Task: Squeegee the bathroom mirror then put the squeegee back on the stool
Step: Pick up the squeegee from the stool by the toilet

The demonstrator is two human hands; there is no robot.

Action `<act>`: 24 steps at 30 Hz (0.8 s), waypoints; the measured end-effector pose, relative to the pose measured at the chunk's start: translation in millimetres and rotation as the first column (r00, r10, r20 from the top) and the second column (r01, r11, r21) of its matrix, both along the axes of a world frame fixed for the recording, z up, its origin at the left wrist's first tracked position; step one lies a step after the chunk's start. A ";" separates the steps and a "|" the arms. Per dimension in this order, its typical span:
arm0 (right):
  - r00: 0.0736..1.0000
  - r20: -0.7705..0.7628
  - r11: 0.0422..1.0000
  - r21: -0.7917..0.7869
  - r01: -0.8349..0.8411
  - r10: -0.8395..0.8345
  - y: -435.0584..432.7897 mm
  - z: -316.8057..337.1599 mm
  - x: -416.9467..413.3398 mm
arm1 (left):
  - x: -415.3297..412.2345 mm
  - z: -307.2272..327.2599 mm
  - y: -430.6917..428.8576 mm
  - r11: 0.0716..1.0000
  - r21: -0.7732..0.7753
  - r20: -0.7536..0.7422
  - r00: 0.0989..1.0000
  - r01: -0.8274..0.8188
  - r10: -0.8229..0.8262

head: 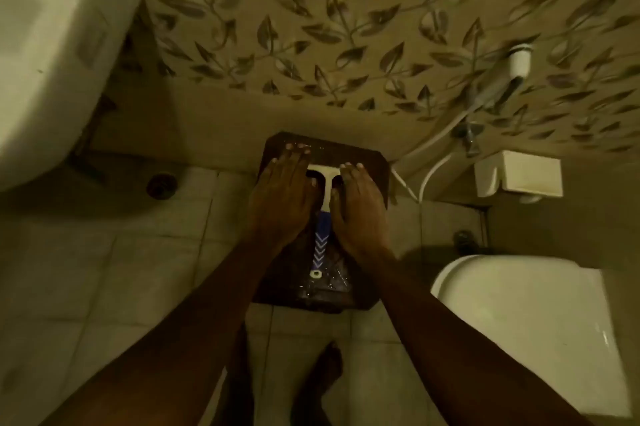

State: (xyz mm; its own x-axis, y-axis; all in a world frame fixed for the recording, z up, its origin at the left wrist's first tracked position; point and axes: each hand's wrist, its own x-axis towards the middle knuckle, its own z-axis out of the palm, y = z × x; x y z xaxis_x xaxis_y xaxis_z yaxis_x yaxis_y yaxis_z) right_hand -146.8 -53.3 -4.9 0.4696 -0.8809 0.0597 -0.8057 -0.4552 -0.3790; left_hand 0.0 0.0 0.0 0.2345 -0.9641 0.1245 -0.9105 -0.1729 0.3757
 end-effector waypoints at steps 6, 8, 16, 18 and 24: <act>1.000 0.007 0.990 0.140 0.028 -0.030 6.6 -43.0 16.5 | 4.9 -49.0 16.5 0.995 0.103 -0.014 1.000 -0.004 0.006; 0.996 0.005 0.978 0.188 0.089 -0.091 6.9 -55.5 21.0 | 10.6 -52.5 18.4 0.996 0.085 -0.024 1.000 -0.013 0.015; 0.873 0.090 0.796 0.463 0.389 -0.479 11.0 -27.4 47.8 | 36.5 -1.9 11.7 0.998 0.010 -0.112 0.992 -0.057 0.057; 0.861 0.154 0.814 0.440 0.380 -0.485 15.1 0.9 58.4 | 46.1 23.1 16.8 0.999 -0.023 -0.047 0.998 -0.046 0.045; 0.734 0.388 0.810 0.447 0.379 -0.558 43.1 108.1 88.3 | 71.8 104.3 49.7 0.988 -0.125 -0.072 0.994 -0.095 0.087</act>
